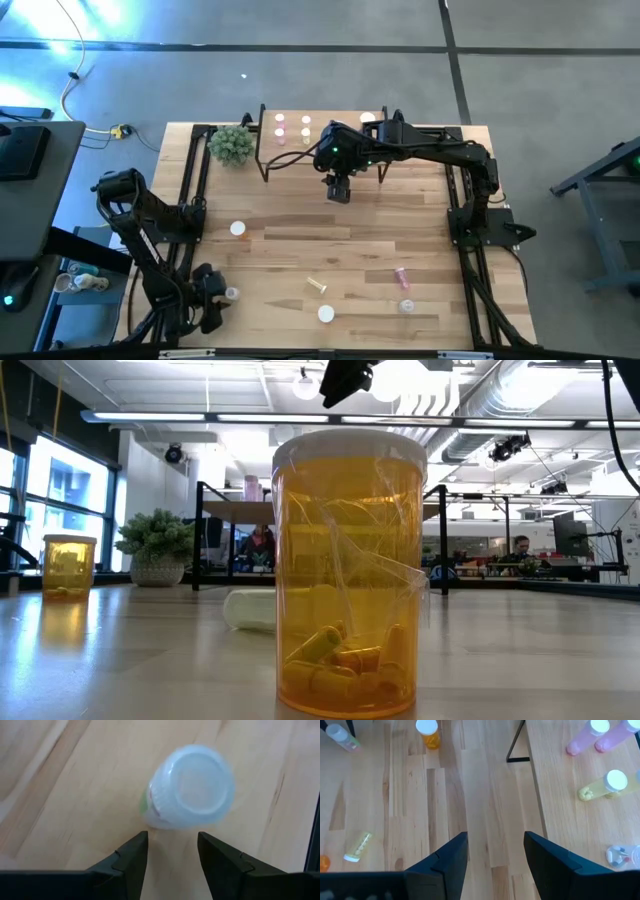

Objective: Pick and place medicine bottles onto shelf by color
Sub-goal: Put the left transparent pill bottle aligned with the other transparent pill bottle on the shelf

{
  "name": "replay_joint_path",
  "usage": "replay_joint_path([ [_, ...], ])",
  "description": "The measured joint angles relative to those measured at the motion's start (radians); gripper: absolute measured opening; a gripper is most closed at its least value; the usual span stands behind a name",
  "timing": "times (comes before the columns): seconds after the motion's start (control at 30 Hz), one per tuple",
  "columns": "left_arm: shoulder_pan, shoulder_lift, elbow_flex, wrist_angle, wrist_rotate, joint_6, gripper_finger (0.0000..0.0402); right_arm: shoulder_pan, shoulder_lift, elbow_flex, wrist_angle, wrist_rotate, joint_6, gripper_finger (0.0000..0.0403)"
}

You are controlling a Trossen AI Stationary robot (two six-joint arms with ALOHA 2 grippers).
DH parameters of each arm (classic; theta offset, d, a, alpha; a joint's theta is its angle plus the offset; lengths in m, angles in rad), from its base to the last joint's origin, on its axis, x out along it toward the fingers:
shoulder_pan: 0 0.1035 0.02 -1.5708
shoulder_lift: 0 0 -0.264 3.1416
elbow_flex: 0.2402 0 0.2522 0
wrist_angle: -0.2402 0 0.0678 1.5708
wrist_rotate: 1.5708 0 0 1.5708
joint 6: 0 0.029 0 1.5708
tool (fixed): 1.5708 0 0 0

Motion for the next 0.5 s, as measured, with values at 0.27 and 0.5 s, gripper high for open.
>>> replay_joint_path([
  [0.27, 0.018, -0.002, 0.001, 0.003, -0.09, 0.033, 0.0165, 0.0, 0.0, 0.0, 0.0, 0.0, 0.0, 0.0186],
  [0.5, 0.038, -0.002, 0.002, 0.008, -0.068, 0.048, 0.0165, 0.0, 0.0, 0.0, 0.0, 0.0, 0.0, 0.0186],
])
